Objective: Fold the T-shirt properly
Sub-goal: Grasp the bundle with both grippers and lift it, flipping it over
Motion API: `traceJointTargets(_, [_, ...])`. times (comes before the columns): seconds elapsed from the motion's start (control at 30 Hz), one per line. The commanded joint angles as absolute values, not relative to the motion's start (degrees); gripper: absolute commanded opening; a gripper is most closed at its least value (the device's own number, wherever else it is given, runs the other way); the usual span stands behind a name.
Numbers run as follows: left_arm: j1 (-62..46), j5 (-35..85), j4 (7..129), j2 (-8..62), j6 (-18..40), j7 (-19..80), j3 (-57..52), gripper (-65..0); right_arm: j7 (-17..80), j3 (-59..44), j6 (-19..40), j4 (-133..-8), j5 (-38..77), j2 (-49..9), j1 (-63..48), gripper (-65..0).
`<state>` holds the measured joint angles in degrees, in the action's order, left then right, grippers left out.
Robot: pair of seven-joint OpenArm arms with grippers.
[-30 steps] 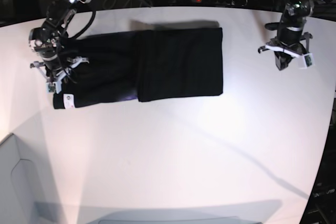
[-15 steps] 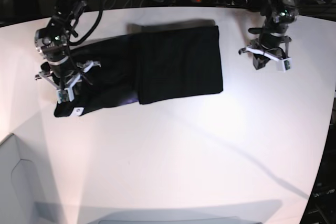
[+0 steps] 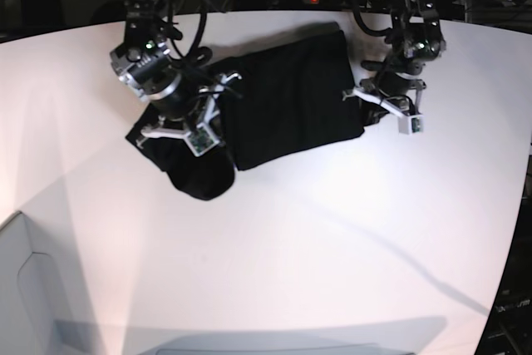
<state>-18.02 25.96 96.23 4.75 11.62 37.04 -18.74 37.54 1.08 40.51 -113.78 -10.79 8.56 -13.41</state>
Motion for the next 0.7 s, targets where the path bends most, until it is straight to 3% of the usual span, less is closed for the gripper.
traceJointTargets(0.0, [-17.54, 26.15, 96.48, 5.05, 11.47, 36.18, -18.86, -65.0, 35.74, 3.21, 40.00, -114.86, -9.36, 9.00, -13.14, -65.0])
traceJointTargets(0.5, [-16.92, 26.15, 94.02, 4.00, 11.47, 36.00, -19.03, -65.0, 35.65, 30.46, 40.00, -109.67, -9.36, 9.00, -12.44, -65.0])
traceJointTargets(0.67, [-17.27, 26.15, 94.02, 3.38, 11.47, 35.82, -19.03, -65.0, 35.56, 32.92, 40.00, -102.64, -9.36, 9.00, -9.19, -65.0])
